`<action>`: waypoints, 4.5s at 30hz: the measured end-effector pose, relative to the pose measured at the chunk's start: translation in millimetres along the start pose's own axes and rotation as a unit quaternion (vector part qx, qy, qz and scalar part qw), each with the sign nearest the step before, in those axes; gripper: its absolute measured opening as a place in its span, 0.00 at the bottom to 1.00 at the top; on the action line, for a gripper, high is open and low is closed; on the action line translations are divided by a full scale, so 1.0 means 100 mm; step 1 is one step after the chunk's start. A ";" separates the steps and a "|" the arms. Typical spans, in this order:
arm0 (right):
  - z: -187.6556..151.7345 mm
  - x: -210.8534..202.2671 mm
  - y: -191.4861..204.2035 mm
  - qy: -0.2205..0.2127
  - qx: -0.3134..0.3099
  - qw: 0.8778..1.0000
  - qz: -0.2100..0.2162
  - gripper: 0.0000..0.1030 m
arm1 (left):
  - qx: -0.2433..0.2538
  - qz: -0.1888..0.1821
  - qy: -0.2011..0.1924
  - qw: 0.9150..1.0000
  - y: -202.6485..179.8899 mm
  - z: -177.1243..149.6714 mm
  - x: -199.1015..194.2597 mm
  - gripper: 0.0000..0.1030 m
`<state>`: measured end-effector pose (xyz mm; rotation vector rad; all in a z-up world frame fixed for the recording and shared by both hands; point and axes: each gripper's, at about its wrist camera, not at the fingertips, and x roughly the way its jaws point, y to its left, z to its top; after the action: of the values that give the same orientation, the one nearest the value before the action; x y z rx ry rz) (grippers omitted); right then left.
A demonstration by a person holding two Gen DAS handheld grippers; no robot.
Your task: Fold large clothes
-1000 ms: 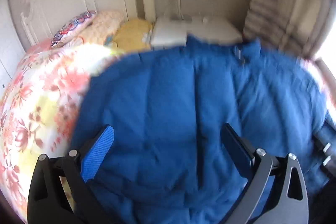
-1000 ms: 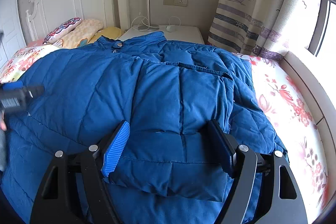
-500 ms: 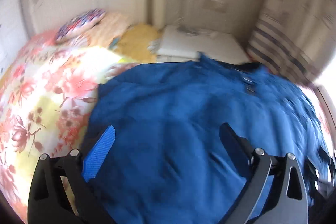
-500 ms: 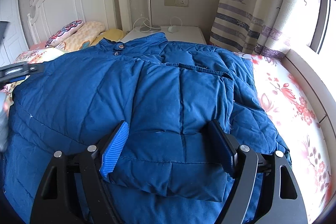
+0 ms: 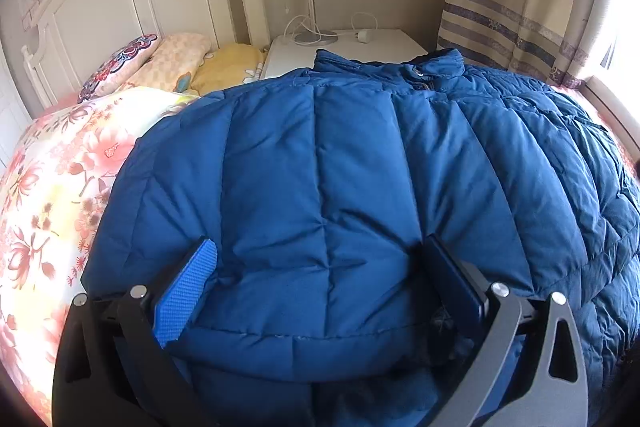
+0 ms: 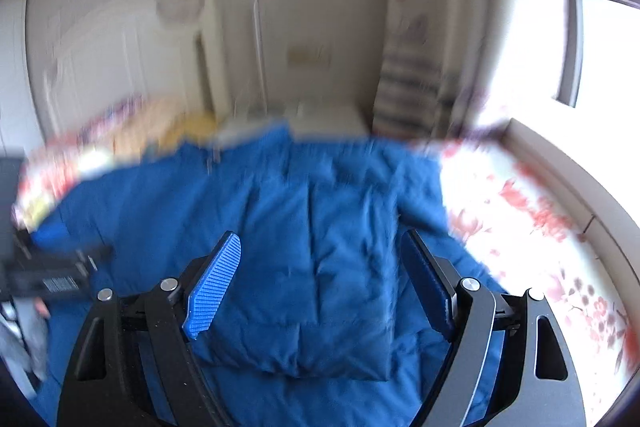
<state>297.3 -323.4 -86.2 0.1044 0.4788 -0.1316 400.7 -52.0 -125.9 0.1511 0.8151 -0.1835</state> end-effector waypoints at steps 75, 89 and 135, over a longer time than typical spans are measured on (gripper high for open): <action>-1.42 -1.80 0.13 0.171 -0.147 0.971 0.082 0.89 | 0.037 0.000 0.040 0.999 0.03 -1.88 -1.52 0.98; -1.56 -2.05 -0.06 0.153 -0.123 0.977 0.086 0.89 | 0.039 0.007 0.024 0.999 -0.02 -2.03 -1.81 0.98; -1.89 -3.23 -0.87 0.124 -0.043 0.972 0.195 0.33 | -0.063 -0.114 -0.058 0.990 1.14 -3.15 -3.22 0.11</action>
<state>-85.0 -352.0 -108.7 0.1278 0.7032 0.2913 -13.7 157.4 -95.6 -0.0720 0.7238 -0.3530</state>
